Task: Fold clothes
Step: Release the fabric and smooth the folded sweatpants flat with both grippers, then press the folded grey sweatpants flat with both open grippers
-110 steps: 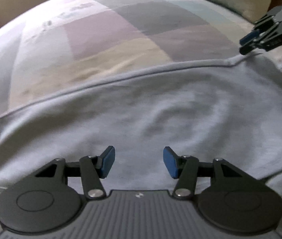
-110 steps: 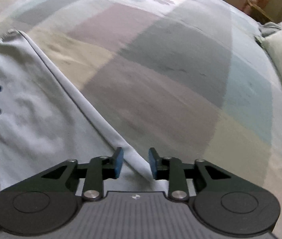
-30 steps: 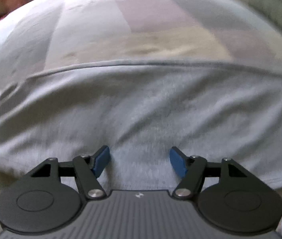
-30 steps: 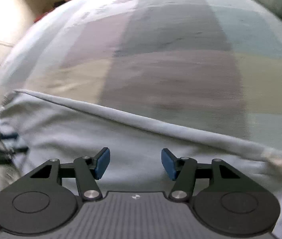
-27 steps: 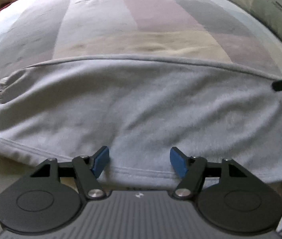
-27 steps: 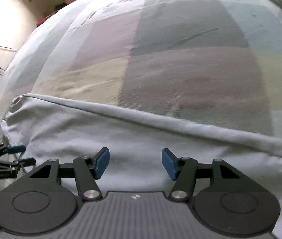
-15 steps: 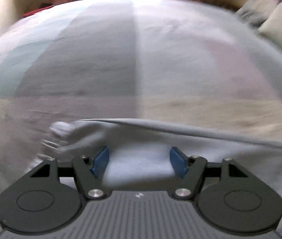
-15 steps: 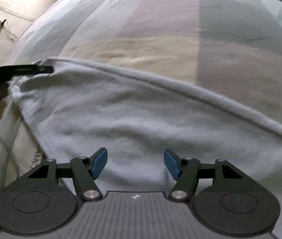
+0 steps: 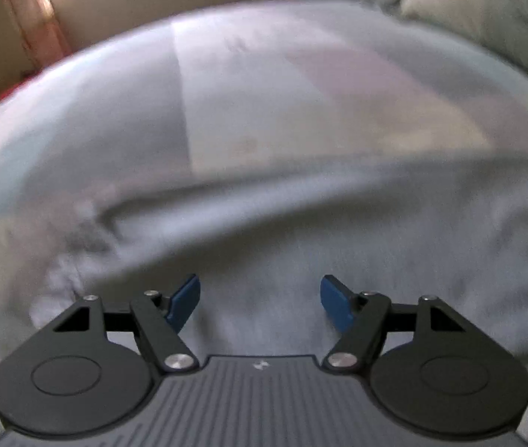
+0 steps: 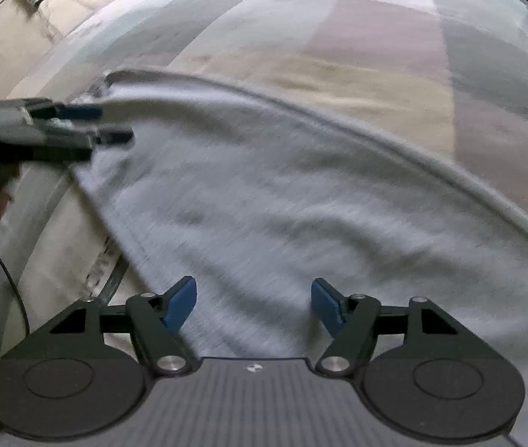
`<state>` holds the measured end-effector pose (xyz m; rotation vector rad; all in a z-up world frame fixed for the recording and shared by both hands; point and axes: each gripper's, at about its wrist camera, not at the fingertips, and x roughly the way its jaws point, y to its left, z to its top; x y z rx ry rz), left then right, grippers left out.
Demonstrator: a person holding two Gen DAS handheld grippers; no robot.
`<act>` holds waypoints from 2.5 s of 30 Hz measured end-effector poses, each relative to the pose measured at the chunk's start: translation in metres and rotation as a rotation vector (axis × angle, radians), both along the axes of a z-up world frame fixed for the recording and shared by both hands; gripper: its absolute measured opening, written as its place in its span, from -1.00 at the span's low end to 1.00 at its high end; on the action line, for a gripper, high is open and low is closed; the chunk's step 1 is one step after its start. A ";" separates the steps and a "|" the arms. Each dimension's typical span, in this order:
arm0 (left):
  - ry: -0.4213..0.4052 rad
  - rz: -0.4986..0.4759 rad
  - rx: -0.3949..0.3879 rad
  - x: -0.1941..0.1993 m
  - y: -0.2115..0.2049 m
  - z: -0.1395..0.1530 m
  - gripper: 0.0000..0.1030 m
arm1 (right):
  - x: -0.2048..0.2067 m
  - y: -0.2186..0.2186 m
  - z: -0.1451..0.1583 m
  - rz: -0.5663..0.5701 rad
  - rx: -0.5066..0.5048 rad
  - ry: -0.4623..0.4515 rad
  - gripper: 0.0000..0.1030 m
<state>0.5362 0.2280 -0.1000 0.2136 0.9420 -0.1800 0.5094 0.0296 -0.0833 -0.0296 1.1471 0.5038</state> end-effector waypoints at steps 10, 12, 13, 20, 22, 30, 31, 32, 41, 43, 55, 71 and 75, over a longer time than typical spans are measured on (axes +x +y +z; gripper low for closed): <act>0.051 0.052 -0.035 -0.016 0.024 0.023 0.39 | -0.029 0.007 -0.002 0.004 0.003 0.063 0.75; -0.013 0.011 -0.042 -0.005 0.016 0.029 0.40 | -0.026 0.009 -0.001 -0.018 0.019 0.052 0.75; -0.024 0.004 -0.062 0.004 0.011 0.028 0.40 | -0.024 0.013 -0.001 -0.024 0.022 0.043 0.75; 0.024 0.020 -0.116 0.026 -0.001 -0.004 0.46 | -0.013 0.026 -0.004 -0.030 0.034 0.013 0.77; 0.055 0.040 -0.119 0.003 0.009 -0.003 0.47 | -0.015 0.023 -0.006 -0.031 0.042 0.027 0.80; 0.001 0.040 -0.144 0.005 0.016 0.024 0.45 | -0.022 0.028 -0.009 0.017 0.017 0.028 1.00; -0.034 0.056 -0.177 0.016 0.017 0.028 0.45 | -0.021 0.029 -0.010 0.014 0.014 0.029 1.00; -0.052 0.073 -0.204 0.026 0.018 0.028 0.45 | -0.020 0.030 -0.010 0.013 0.009 0.029 1.00; 0.022 0.163 -0.211 0.070 0.047 -0.002 0.51 | -0.021 0.031 -0.013 0.000 0.006 0.021 1.00; -0.005 0.175 -0.190 0.089 0.057 -0.007 0.51 | -0.023 0.034 -0.014 0.006 -0.008 0.006 1.00; -0.014 0.026 -0.085 0.019 0.019 0.006 0.48 | -0.026 0.038 -0.015 -0.004 -0.022 -0.008 1.00; -0.015 -0.032 -0.033 -0.010 -0.011 0.005 0.58 | -0.036 -0.005 -0.010 -0.273 -0.092 -0.041 1.00; 0.026 0.049 -0.039 -0.017 -0.012 -0.006 0.63 | -0.033 -0.005 -0.013 -0.281 -0.070 0.004 1.00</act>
